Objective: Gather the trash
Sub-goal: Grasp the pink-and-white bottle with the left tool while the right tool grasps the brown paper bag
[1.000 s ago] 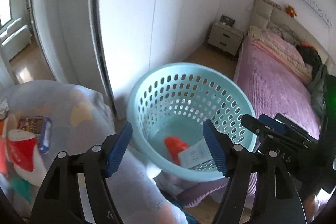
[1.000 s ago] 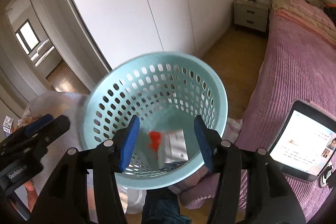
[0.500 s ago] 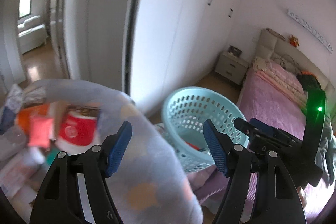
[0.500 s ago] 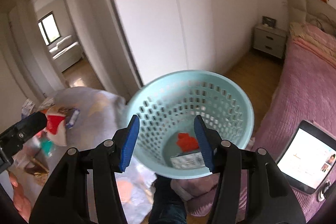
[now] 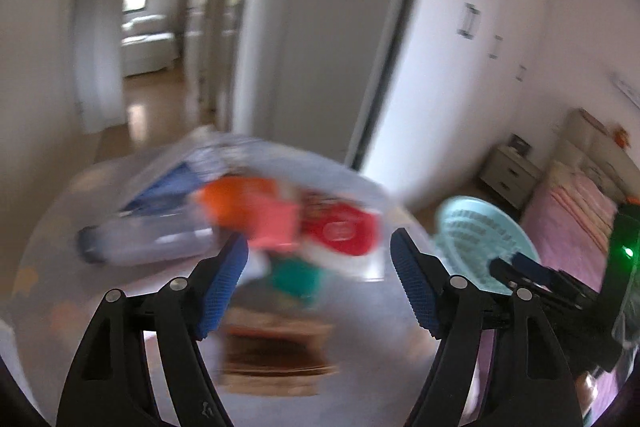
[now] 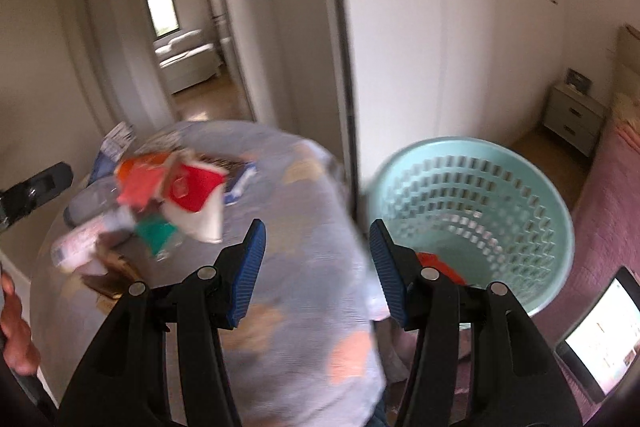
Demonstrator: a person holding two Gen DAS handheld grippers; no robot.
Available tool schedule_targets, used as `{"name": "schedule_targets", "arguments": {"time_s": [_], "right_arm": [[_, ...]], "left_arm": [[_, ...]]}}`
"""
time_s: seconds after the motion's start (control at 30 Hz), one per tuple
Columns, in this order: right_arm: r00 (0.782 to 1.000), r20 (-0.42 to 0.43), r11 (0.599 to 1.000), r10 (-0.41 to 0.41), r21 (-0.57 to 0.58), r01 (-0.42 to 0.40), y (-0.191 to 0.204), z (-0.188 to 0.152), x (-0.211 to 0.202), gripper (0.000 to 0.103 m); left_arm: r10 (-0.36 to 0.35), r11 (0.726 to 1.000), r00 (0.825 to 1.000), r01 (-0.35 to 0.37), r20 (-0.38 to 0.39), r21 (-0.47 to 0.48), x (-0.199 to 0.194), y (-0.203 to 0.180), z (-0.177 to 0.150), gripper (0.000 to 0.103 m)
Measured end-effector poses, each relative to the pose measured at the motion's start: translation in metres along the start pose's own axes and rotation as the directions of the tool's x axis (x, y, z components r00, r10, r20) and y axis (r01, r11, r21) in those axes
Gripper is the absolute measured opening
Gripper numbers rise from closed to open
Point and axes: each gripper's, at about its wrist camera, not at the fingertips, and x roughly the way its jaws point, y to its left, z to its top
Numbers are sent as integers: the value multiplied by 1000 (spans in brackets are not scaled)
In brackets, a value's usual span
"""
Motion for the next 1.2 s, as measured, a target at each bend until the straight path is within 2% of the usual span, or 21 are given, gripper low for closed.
{"name": "schedule_targets", "arguments": {"time_s": [0.13,0.33,0.53,0.73,0.83,0.93,1.0,1.03,1.07,1.1,1.2], "right_arm": [[998,-11,996,63,-55,-64,31,-3,7,51],[981,-55,975,188,-115,-193,79,-8,21,51],[947,-141,934,287,-179,-310,126,-11,44,51],[916,-212,903,340,-197,-381,150,-14,64,51],[902,-246,892,355,-200,-405,156,-16,72,51],[889,-275,881,367,-203,-427,159,-20,76,50],[880,-292,875,375,-200,-440,159,-23,79,44],[874,-304,872,379,-201,-447,160,-25,80,33],[871,-310,869,380,-201,-451,160,-26,80,28],[867,-317,866,384,-202,-458,160,-28,79,27],[872,-312,862,378,-225,-454,159,-33,73,14]], "left_arm": [[64,996,998,-66,-23,-67,-3,50,-4,72],[130,989,988,-135,-86,-66,4,100,-14,72],[121,992,983,-125,-141,-22,17,118,-21,66],[108,994,979,-109,-175,5,28,121,-26,66],[87,996,975,-85,-204,20,28,117,-29,66],[34,999,971,-30,-236,20,23,113,-36,66],[1,1000,967,6,-253,26,18,107,-40,66],[-15,999,966,24,-259,33,15,103,-43,66],[-18,999,965,29,-263,38,13,101,-44,66],[-20,998,963,34,-268,45,12,98,-45,66],[-7,996,959,32,-284,84,12,90,-48,66]]}}
